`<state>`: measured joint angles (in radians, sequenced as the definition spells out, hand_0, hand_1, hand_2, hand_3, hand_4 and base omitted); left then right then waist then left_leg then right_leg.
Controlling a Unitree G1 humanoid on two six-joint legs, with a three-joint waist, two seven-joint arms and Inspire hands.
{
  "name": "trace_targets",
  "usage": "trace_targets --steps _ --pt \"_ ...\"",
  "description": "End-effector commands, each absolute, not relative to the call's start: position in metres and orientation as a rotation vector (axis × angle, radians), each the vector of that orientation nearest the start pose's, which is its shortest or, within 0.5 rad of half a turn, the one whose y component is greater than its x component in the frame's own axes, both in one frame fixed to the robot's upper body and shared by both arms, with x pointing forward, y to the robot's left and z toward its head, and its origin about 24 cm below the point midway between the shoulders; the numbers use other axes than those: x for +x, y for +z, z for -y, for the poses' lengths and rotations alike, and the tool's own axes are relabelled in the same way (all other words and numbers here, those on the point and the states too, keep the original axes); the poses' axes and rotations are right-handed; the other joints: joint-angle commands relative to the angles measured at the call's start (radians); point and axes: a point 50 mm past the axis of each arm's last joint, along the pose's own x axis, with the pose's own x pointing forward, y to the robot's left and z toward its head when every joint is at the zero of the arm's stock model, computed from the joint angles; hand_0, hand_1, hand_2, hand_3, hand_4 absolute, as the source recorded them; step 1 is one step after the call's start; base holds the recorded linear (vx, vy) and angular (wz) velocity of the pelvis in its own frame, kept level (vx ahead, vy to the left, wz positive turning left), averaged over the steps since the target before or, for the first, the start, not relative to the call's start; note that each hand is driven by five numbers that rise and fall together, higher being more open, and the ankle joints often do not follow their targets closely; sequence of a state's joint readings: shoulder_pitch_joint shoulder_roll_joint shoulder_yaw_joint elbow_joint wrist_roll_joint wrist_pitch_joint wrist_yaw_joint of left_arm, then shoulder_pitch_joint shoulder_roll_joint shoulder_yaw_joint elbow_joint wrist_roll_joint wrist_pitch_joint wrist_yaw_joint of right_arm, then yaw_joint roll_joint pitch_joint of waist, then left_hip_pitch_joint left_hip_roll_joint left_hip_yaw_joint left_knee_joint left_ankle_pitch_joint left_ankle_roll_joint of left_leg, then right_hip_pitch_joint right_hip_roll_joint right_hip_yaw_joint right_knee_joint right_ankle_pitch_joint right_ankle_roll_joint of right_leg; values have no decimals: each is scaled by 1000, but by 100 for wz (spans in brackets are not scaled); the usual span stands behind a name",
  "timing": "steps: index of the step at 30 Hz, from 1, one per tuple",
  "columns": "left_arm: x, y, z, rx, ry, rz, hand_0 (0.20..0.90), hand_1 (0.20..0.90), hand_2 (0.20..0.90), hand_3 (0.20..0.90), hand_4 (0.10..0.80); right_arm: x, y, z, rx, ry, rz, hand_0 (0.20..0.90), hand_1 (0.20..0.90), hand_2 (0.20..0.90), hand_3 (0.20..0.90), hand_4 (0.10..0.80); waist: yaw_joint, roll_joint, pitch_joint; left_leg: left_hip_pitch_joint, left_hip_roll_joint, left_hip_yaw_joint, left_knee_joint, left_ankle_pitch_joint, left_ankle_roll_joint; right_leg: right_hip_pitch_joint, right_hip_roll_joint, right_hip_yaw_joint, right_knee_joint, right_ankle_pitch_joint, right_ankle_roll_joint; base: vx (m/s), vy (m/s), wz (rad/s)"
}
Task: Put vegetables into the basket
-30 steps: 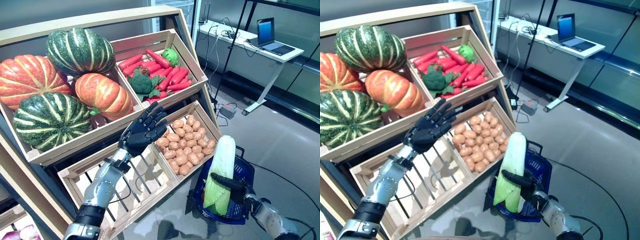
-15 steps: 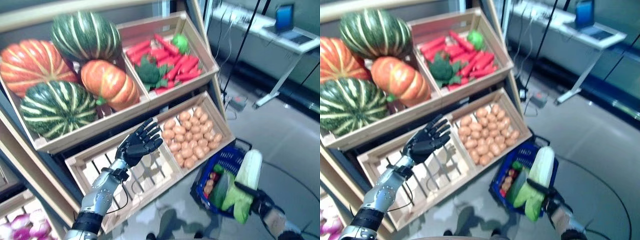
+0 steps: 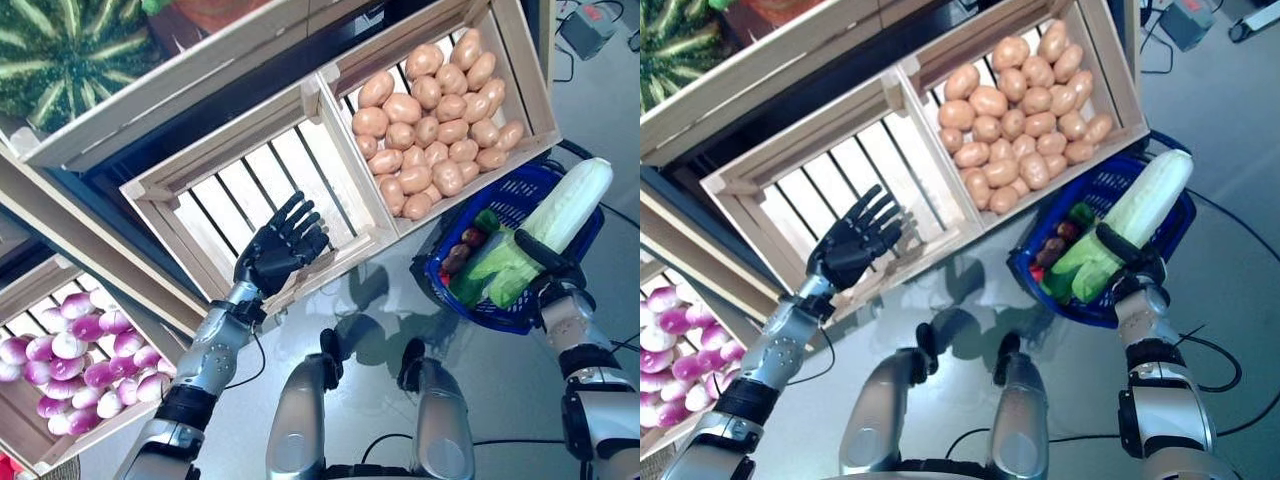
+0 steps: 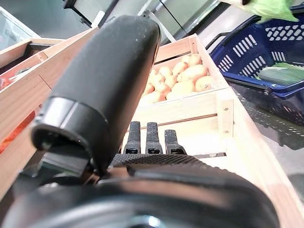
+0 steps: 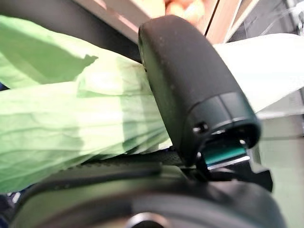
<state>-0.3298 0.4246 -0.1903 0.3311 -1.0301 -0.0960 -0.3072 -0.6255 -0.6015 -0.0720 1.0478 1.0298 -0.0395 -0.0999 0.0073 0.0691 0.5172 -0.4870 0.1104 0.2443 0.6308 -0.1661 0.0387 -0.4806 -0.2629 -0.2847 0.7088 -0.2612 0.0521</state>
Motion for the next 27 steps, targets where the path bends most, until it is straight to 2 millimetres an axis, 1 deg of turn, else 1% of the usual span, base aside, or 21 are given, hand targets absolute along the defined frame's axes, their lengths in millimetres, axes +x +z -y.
trace_targets --steps 1,5,9,10,11,15,18,23,27 --pt "314 144 -175 -581 -485 400 900 900 900 900 800 323 120 379 517 -666 103 300 300 300 300 400 -9 -3 3 -20 10 18 216 -223 8 -9 -5 -66 152 -82 -88 -54 -10 3" --pt "311 146 -171 -607 -497 425 900 900 900 900 800 324 130 383 510 -681 117 300 300 300 300 400 -10 2 3 -96 18 25 319 -264 13 -97 -39 -54 262 -116 -86 -48 0 6" --pt "309 148 -166 -628 -507 449 900 900 900 900 800 324 139 389 510 -684 140 300 300 300 300 400 -10 6 3 -143 25 28 397 -295 12 -153 -58 -39 340 -144 -86 -45 11 2" --pt "308 149 -165 -633 -514 453 900 900 900 900 800 324 142 390 505 -682 148 724 724 724 724 682 -10 6 3 -151 28 28 413 -303 11 -161 -62 -37 353 -151 -86 -47 -7 -7" --pt "308 150 -165 -634 -519 457 900 900 900 900 800 324 144 390 502 -680 158 900 900 900 900 800 -10 7 3 -156 32 28 422 -307 10 -167 -63 -34 362 -155 -85 -50 -14 -4" --pt "308 151 -165 -632 -525 465 900 900 900 900 800 325 149 389 479 -635 187 900 900 900 900 800 -11 6 3 -165 40 27 444 -317 5 -178 -65 -30 380 -161 -82 -45 -10 2" --pt "309 150 -166 -630 -526 456 900 900 900 900 800 325 147 388 474 -611 190 900 900 900 900 800 -9 2 3 -157 40 23 438 -317 0 -172 -62 -29 379 -160 -77 -27 2 0" --pt "309 150 -167 -617 -560 446 900 900 900 900 800 324 149 393 473 -595 189 900 900 900 900 800 -3 -2 3 -131 42 18 400 -300 -5 -147 -56 -31 349 -144 -70 -14 -4 -2" --pt "309 150 -172 -625 -546 454 900 900 900 900 800 327 150 388 467 -569 189 900 900 900 900 800 -2 -6 3 -95 42 17 346 -277 -8 -117 -45 -29 311 -127 -65 0 0 0"
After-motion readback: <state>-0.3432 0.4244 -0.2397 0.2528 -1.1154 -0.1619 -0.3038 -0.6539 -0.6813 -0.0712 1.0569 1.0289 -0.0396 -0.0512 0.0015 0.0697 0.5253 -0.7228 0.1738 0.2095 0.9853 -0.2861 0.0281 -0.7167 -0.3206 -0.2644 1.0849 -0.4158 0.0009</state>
